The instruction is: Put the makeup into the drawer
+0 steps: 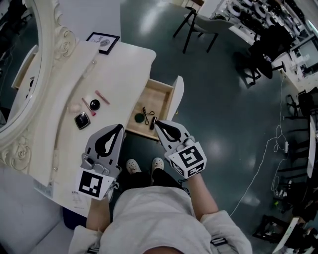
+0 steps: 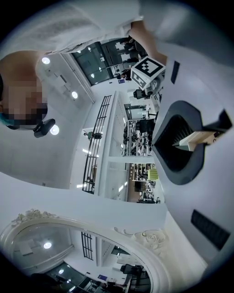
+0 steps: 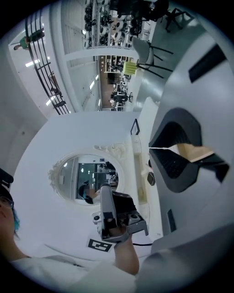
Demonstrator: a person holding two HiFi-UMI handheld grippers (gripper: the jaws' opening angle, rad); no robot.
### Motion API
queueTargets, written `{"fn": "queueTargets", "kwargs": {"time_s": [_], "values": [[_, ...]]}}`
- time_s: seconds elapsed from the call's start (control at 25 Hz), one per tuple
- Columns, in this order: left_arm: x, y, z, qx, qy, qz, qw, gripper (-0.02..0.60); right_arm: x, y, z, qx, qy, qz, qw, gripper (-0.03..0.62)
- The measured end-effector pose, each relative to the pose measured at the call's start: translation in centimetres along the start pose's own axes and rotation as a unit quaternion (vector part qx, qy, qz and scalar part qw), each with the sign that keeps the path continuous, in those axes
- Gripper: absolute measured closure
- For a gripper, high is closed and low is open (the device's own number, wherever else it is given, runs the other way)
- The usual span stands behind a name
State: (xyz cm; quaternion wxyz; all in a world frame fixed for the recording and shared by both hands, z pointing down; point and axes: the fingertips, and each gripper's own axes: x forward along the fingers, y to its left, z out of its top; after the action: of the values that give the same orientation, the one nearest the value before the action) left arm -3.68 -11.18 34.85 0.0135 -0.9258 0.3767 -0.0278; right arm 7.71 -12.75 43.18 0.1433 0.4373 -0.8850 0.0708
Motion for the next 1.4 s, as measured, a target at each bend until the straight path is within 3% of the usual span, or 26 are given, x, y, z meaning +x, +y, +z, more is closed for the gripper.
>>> {"fn": "queueTargets", "kwargs": {"time_s": [0.48, 1.12, 1.32, 1.4], "values": [[-0.9, -0.2, 0.7, 0.0, -0.008, 0.017, 0.9998, 0.569, -2.3, 0.4, 3.2, 0.009, -0.066, 0.0, 0.998, 0.568], [-3.4, -3.3, 4.3, 0.017, -0.02, 0.114, 0.9932, 0.569, -6.7, 0.3, 7.2, -0.029, -0.105, 0.046, 0.993, 0.568], [-4.4, -4.3, 6.9, 0.02, -0.068, 0.159, 0.9848, 0.569, -8.3, 0.6, 7.8, -0.045, -0.115, 0.065, 0.99, 0.568], [-4.9, -4.9, 7.0, 0.021, -0.064, 0.169, 0.9833, 0.569, -8.8, 0.8, 7.9, -0.047, -0.12, 0.074, 0.989, 0.568]]}}
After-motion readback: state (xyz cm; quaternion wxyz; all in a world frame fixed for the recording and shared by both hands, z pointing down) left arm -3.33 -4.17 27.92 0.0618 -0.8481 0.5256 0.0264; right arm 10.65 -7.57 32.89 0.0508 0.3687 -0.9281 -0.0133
